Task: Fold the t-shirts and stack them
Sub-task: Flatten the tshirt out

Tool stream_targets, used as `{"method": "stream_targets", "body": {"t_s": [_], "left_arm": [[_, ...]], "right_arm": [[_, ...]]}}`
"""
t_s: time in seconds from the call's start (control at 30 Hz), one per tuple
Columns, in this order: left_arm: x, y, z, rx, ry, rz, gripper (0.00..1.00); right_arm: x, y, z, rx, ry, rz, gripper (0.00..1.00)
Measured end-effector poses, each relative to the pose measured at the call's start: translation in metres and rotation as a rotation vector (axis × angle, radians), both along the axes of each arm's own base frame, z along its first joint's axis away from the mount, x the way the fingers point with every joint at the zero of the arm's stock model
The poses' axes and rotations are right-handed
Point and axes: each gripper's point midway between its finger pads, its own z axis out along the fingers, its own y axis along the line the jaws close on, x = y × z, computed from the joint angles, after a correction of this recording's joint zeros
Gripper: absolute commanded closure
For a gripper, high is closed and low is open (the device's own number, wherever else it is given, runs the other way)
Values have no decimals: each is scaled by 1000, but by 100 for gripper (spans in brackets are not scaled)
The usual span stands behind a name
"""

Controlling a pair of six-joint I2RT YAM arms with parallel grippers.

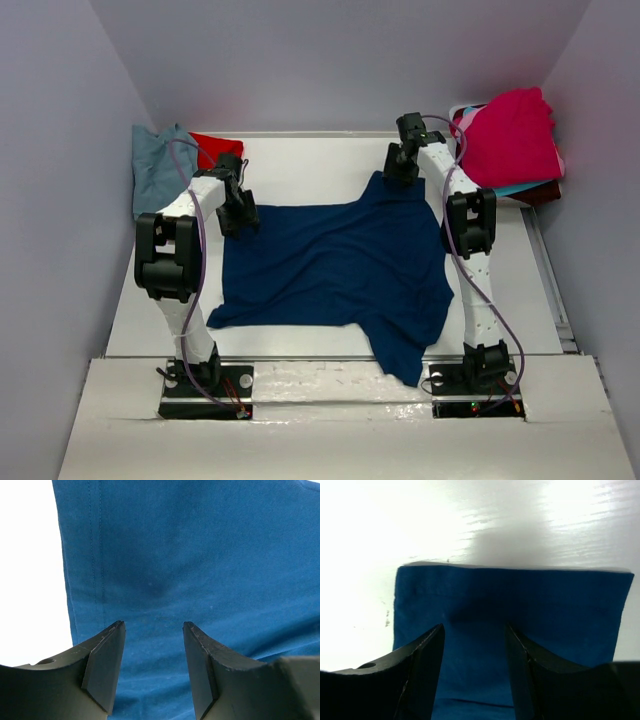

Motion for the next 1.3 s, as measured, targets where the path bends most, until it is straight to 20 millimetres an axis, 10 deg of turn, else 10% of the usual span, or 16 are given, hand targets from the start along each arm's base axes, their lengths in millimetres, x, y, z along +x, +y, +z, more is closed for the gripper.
{"method": "stream_targets", "body": {"t_s": [1.3], "left_arm": [[-11, -3, 1, 2, 44, -26, 39]], "right_arm": [[31, 71, 15, 304, -161, 434, 2]]}}
